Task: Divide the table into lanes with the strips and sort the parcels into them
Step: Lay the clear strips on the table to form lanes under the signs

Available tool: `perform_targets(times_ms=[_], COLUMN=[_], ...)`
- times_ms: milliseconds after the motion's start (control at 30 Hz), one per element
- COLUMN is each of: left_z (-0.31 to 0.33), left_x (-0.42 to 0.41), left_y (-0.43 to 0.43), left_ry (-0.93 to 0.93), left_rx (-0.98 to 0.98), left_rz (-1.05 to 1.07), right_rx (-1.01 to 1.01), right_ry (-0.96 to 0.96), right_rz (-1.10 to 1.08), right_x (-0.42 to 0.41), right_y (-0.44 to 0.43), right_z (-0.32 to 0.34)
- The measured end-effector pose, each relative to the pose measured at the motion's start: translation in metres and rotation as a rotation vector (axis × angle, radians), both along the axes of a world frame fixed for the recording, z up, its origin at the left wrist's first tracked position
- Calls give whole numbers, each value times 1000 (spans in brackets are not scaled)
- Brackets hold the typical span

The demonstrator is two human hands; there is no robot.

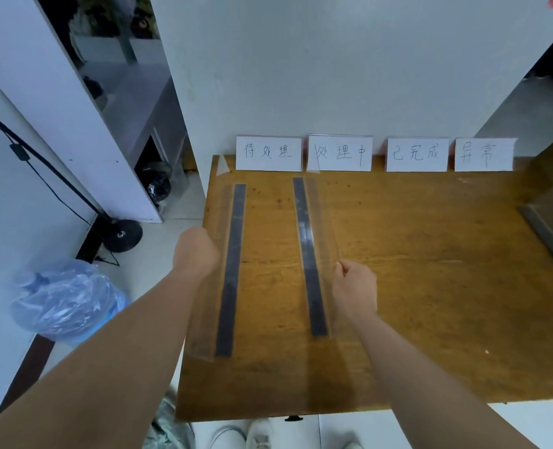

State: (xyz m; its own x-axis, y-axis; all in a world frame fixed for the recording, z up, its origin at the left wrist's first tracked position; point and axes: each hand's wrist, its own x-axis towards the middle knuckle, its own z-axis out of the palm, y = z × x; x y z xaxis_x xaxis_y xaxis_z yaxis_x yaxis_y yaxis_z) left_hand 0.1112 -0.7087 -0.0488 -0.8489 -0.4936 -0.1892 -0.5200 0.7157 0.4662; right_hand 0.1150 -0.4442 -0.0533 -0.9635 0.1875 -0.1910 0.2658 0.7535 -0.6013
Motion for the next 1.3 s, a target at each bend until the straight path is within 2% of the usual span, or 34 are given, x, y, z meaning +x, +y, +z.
perform_targets(times_ms=[400,700,867,1300], left_z=[-1,-1,2,7], left_x=[-28,-36,-27,-13], left_y=[-5,-1,2,5], left_ry=[2,-7,1,-31], left_rx=[48,-25,1,23], left_rz=[-18,-45,-62,-69], right_rx=[-3,4,-9,101], right_ry=[19,26,13,3], right_rz=[-38,-31,-24,56], right_x=[-9,-10,-9,-4], right_y=[-6,-8,-9,-7], right_z=[0,2,6,19])
